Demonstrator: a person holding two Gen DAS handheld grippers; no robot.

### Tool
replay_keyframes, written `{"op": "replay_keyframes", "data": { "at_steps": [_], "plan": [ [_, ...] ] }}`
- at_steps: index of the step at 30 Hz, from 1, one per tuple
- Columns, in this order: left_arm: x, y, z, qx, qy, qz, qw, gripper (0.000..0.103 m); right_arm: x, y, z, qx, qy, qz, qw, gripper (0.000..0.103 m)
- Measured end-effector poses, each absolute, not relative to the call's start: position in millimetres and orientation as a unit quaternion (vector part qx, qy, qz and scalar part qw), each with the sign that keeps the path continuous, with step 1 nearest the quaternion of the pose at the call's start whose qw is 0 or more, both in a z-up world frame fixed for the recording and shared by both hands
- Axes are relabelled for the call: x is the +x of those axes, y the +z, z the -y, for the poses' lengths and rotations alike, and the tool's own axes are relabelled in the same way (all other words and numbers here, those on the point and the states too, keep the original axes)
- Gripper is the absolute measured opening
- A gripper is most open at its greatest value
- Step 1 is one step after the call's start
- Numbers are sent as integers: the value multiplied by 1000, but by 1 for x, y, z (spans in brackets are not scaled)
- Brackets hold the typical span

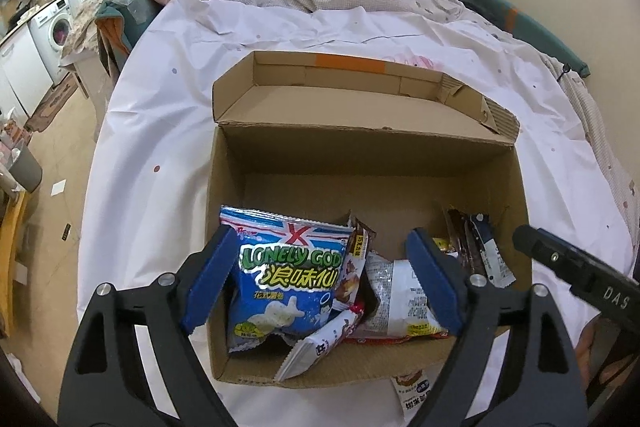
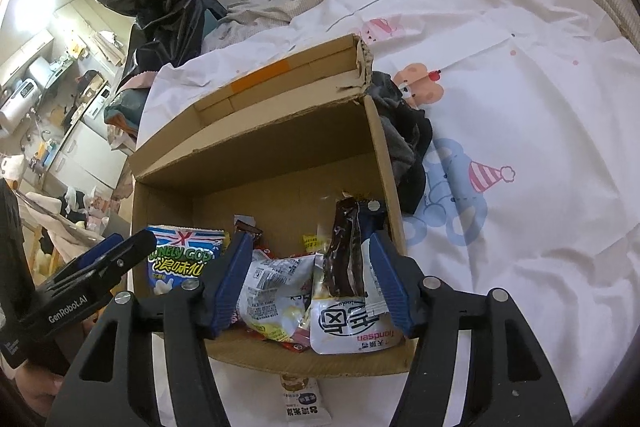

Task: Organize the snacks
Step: 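Open both tools to drop the bars into the box and withdraw, then grasp the small brown candy with the right tool while the left tool grasps the rice cake packet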

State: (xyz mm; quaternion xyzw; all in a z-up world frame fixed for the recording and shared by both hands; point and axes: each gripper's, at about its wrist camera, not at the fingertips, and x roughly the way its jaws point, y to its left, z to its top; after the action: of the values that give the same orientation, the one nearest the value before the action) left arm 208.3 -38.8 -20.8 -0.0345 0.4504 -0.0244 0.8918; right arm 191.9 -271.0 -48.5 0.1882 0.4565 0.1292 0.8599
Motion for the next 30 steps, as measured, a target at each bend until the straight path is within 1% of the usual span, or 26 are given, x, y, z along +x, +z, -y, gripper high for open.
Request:
{"op": "replay_keyframes", "data": {
  "at_steps": [13,22,30],
  "plan": [
    [179,-9,33,-31,-23,-442,896,84,161,-38,282,205,117,-453,860,64],
    [146,-16,15,-42,-8,-453,890,84,126,-34,279,204,133,-448,860,65],
    [120,-27,8,-50,0,-468,883,84,99,-45,276,193,129,-470,851,65]
  ]
}}
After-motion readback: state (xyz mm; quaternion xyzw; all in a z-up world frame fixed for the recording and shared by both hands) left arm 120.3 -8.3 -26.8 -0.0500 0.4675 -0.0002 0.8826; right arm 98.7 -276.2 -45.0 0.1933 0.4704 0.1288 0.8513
